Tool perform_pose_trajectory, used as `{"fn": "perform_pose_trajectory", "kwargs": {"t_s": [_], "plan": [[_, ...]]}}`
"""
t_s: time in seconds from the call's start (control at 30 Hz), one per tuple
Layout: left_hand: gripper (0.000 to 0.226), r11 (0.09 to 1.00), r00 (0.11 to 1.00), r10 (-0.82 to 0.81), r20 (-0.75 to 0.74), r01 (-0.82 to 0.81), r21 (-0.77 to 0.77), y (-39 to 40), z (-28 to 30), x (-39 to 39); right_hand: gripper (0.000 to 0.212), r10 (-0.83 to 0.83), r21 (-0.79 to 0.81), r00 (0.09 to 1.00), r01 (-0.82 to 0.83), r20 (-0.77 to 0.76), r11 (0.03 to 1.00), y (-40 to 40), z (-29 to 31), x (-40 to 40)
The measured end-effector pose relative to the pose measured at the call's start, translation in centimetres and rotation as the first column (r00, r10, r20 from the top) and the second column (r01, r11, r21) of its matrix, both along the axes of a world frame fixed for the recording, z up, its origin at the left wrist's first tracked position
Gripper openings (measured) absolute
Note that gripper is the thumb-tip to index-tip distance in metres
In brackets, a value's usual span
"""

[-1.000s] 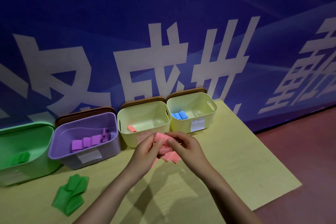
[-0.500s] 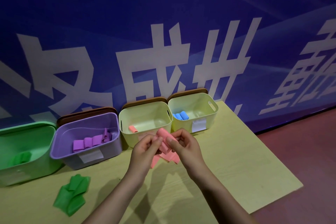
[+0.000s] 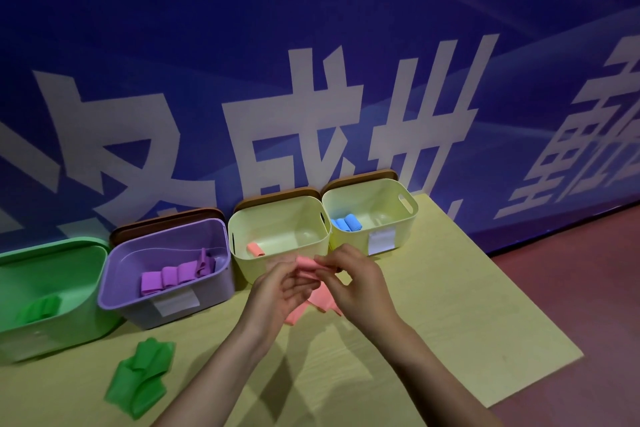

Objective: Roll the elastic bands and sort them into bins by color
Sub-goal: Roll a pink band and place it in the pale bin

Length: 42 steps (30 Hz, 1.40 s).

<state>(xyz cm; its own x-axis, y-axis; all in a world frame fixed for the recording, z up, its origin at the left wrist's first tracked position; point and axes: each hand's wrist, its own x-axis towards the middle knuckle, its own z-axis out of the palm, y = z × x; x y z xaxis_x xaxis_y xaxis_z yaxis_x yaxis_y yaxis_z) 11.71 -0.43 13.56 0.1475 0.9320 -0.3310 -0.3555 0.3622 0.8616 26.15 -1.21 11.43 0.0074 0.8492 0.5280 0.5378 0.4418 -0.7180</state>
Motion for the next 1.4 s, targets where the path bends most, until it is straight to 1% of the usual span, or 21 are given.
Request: {"fn": "perform_pose_trajectory", "kwargs": {"t_s": [0.17, 0.2, 0.23, 0.33, 0.4, 0.5, 0.53, 0.6, 0.67, 0.73, 0.83, 0.9, 0.93, 1.0, 1.07, 1.13, 1.17, 1.2, 1.27, 1.33, 1.4], "plan": [[0.018, 1.0, 1.0, -0.005, -0.001, 0.005, 0.03, 0.3, -0.6, -0.8, 0.024, 0.082, 0.023, 0.991, -0.085, 0.11, 0.996, -0.3, -0.5, 0.3], [0.017, 0.999, 1.0, -0.005, 0.006, 0.004, 0.037, 0.4, -0.7, -0.9, 0.024, 0.093, 0.0, 0.992, -0.094, 0.088, 0.996, -0.4, -0.4, 0.2], [0.017, 0.999, 1.0, -0.012, -0.001, 0.012, 0.052, 0.5, -0.7, -1.0, 0.024, 0.098, -0.04, 0.995, -0.097, 0.023, 0.994, -0.6, -0.2, 0.1], [0.019, 0.987, 0.994, -0.062, -0.095, 0.075, 0.144, 0.6, -0.4, -0.8, 0.024, 0.057, -0.153, 0.971, -0.094, -0.231, 0.984, -0.7, 0.3, -0.4], [0.021, 0.977, 0.989, -0.053, -0.141, 0.08, 0.197, 0.6, -0.4, -0.7, 0.026, 0.018, -0.251, 0.95, -0.101, -0.313, 0.963, -0.6, 0.8, -0.7], [0.024, 0.961, 0.981, 0.01, -0.193, 0.044, 0.273, 0.5, -0.5, -0.7, 0.011, 0.005, -0.31, 0.936, -0.122, -0.353, 0.943, -0.8, 1.4, -1.2], [0.025, 0.953, 0.978, 0.017, -0.21, 0.048, 0.298, 0.4, -0.4, -0.8, 0.012, 0.002, -0.3, 0.934, -0.116, -0.357, 0.947, -0.9, 1.5, -1.4], [0.026, 0.939, 0.971, 0.026, -0.238, 0.058, 0.339, 0.3, -0.2, -0.8, 0.024, -0.001, -0.259, 0.936, -0.096, -0.351, 0.961, -1.1, 1.6, -1.8], [0.026, 0.938, 0.968, 0.037, -0.246, 0.051, 0.343, 0.3, 0.1, -0.7, 0.028, -0.003, -0.217, 0.944, -0.073, -0.33, 0.973, -1.3, 1.6, -2.2], [0.026, 0.955, 0.983, 0.045, -0.176, 0.01, 0.295, 0.3, 0.2, -0.4, 0.024, -0.012, -0.174, 0.951, -0.044, -0.309, 0.984, -1.3, 1.6, -2.4], [0.02, 0.993, 0.997, 0.041, 0.066, -0.049, 0.111, 0.6, 0.4, -0.1, 0.026, -0.006, -0.172, 0.917, -0.068, -0.398, 0.983, -1.4, 2.0, -2.7], [0.015, 0.999, 0.976, 0.052, 0.21, -0.053, -0.001, 0.8, 0.2, 0.2, 0.024, -0.012, -0.19, 0.875, -0.091, -0.483, 0.978, -1.3, 2.1, -2.9], [0.019, 0.997, 0.957, 0.075, 0.281, -0.066, -0.04, 0.8, 0.0, 0.3, 0.022, -0.03, -0.195, 0.857, -0.082, -0.515, 0.977, -1.3, 2.1, -3.0], [0.02, 0.992, 0.925, 0.122, 0.361, -0.103, -0.072, 0.6, -0.1, 0.7, 0.015, -0.081, -0.217, 0.807, -0.059, -0.585, 0.974, -1.0, 2.0, -3.4], [0.024, 0.991, 0.933, 0.133, 0.333, -0.129, -0.034, 0.3, 0.1, 0.8, 0.007, -0.123, -0.255, 0.748, -0.063, -0.652, 0.965, -0.7, 1.7, -3.6], [0.032, 0.991, 0.953, 0.132, 0.274, -0.137, 0.001, 0.3, 0.1, 0.4, 0.003, -0.112, -0.282, 0.752, -0.102, -0.649, 0.954, -0.5, 1.5, -4.0], [0.036, 0.989, 0.958, 0.141, 0.252, -0.148, 0.012, 0.4, 0.1, 0.0, 0.005, -0.091, -0.291, 0.759, -0.133, -0.644, 0.947, -0.5, 1.5, -4.2], [0.034, 0.986, 0.962, 0.155, 0.226, -0.163, 0.017, 0.5, 0.1, -0.4, 0.01, -0.064, -0.292, 0.759, -0.17, -0.648, 0.941, -0.5, 1.6, -4.4], [0.017, 0.984, 0.972, 0.169, 0.165, -0.177, 0.036, 0.8, 0.0, -1.5, 0.016, -0.017, -0.29, 0.756, -0.23, -0.654, 0.929, -0.2, 1.9, -4.6], [0.006, 0.984, 0.983, 0.147, 0.108, -0.156, 0.084, 1.0, -0.1, -2.3, 0.006, 0.007, -0.31, 0.745, -0.286, -0.667, 0.907, 0.5, 2.2, -4.7], [0.001, 0.984, 0.991, 0.127, 0.041, -0.131, 0.124, 1.3, -0.2, -2.8, 0.01, 0.021, -0.338, 0.734, -0.338, -0.679, 0.878, 1.3, 2.1, -4.7]]}}
